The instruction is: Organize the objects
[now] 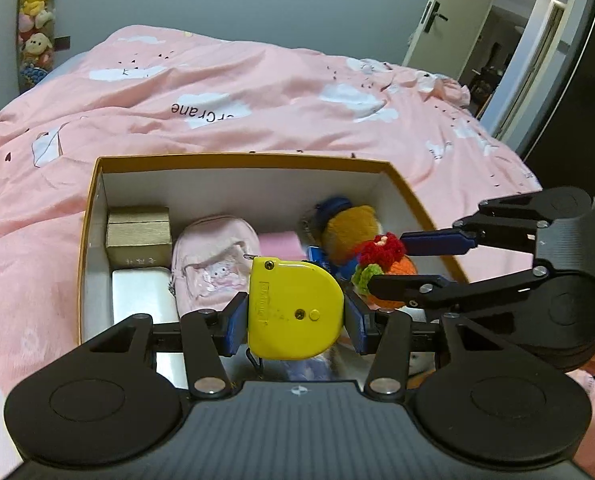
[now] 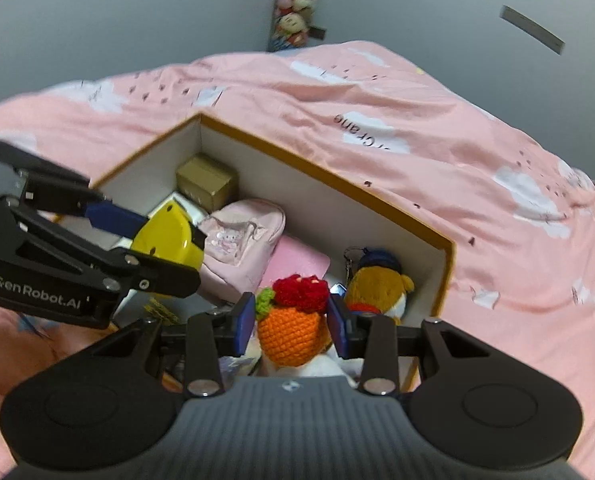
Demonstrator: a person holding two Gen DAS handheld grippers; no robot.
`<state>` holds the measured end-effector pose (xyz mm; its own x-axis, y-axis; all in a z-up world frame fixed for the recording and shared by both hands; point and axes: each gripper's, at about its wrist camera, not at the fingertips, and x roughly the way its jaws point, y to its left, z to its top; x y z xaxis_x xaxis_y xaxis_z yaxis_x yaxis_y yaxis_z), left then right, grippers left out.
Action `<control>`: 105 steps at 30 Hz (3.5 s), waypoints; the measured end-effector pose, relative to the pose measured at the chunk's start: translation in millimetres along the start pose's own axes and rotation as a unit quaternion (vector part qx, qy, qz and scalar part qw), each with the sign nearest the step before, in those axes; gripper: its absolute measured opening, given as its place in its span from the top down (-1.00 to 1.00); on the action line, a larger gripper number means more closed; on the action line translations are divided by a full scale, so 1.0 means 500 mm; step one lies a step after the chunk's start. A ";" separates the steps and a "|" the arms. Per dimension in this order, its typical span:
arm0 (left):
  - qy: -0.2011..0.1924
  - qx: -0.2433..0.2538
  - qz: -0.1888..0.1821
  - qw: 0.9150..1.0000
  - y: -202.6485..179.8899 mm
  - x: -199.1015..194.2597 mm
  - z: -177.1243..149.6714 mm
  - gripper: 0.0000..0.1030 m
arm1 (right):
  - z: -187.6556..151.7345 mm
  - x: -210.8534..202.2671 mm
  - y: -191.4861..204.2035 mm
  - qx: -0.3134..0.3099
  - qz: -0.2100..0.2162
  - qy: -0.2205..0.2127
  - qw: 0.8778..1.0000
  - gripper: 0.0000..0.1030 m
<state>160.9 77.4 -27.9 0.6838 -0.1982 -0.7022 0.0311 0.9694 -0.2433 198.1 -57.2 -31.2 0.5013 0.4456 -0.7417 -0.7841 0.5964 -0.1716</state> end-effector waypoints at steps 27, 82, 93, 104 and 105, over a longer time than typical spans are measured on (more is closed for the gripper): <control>0.015 -0.026 -0.010 1.000 0.057 0.055 0.036 -0.11 | 0.043 0.203 -0.080 0.050 0.043 0.098 0.993 0.19; 0.164 -0.055 -0.058 0.983 -0.029 0.122 -0.019 -0.23 | -0.073 0.011 -0.113 0.179 0.001 0.001 0.984 0.11; -0.004 0.013 0.036 0.999 -0.065 -0.047 -0.005 -0.29 | -0.073 -0.080 -0.057 0.204 -0.002 -0.037 0.978 -0.02; -0.111 0.015 0.102 0.988 -0.073 -0.155 -0.044 -0.67 | -0.074 -0.168 0.032 0.209 -0.022 -0.093 0.973 -0.18; -0.118 0.011 0.106 0.987 -0.071 -0.161 -0.048 -0.71 | -0.077 -0.174 0.038 0.212 -0.024 -0.099 0.972 -0.20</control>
<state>87.2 55.6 21.2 0.8270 0.0469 -0.5602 -0.1177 0.9889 -0.0910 125.4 -110.1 5.3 0.6279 0.5051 -0.5922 -0.5573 0.8229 0.1110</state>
